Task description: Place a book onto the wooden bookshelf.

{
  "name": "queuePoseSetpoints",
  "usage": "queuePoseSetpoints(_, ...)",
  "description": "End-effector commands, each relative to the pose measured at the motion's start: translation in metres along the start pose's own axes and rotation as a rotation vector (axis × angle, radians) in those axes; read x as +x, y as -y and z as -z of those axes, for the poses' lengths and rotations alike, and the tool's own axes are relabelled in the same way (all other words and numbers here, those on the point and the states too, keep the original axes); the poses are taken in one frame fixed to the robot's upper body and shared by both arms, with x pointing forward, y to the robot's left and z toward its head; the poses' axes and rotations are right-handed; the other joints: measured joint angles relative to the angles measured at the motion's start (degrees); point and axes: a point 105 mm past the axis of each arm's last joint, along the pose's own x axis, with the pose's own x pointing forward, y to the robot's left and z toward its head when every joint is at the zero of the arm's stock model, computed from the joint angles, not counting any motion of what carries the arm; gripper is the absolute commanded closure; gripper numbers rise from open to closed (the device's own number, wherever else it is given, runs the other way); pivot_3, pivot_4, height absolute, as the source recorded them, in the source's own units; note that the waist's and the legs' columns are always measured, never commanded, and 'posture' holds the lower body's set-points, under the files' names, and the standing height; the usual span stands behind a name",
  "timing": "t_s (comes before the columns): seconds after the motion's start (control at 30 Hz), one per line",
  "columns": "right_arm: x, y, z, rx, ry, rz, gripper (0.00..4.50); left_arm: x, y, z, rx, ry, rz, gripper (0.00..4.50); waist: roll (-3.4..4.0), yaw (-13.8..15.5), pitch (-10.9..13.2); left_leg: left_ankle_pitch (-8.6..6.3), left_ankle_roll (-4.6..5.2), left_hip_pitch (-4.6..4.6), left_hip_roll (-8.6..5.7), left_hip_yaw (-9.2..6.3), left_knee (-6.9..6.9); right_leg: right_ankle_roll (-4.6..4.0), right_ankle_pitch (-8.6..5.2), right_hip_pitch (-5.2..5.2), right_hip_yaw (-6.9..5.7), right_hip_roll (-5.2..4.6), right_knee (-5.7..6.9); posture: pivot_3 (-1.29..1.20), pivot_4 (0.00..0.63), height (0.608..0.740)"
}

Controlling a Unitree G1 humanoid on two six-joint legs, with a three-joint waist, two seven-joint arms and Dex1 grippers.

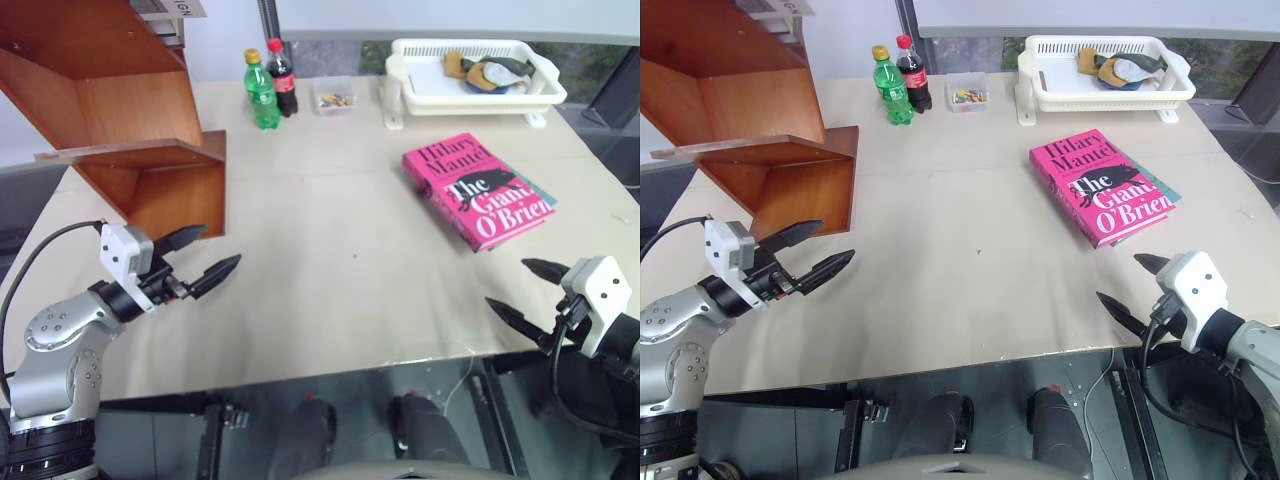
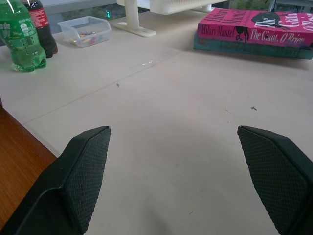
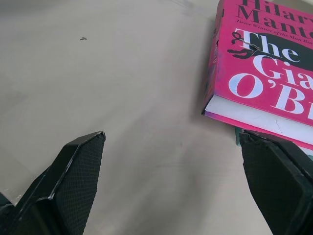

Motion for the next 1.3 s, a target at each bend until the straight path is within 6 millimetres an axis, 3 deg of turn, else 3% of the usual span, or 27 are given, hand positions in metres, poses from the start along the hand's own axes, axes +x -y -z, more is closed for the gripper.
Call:
queuePoseSetpoints(0.03,-0.001,0.0,-0.007,-0.022,0.025,0.007,0.0,0.0,0.002,-0.006,0.024,0.015,0.018,0.05,0.0,0.0,0.0,0.0,0.0,0.0,0.0,0.0,0.0,0.0,0.0,0.0,0.0,0.0,0.0,0.0,0.15,0.74)
queuePoseSetpoints(1.3,0.013,-0.001,-0.009,-0.037,-0.002,0.05,0.0,0.021,0.011,-0.008,0.004,0.013,0.1,0.05,0.0,-0.01,0.0,0.0,0.0,-0.04,0.0,0.01,0.0,0.0,0.0,-0.04,0.0,0.01,0.0,0.0,0.15,0.74)
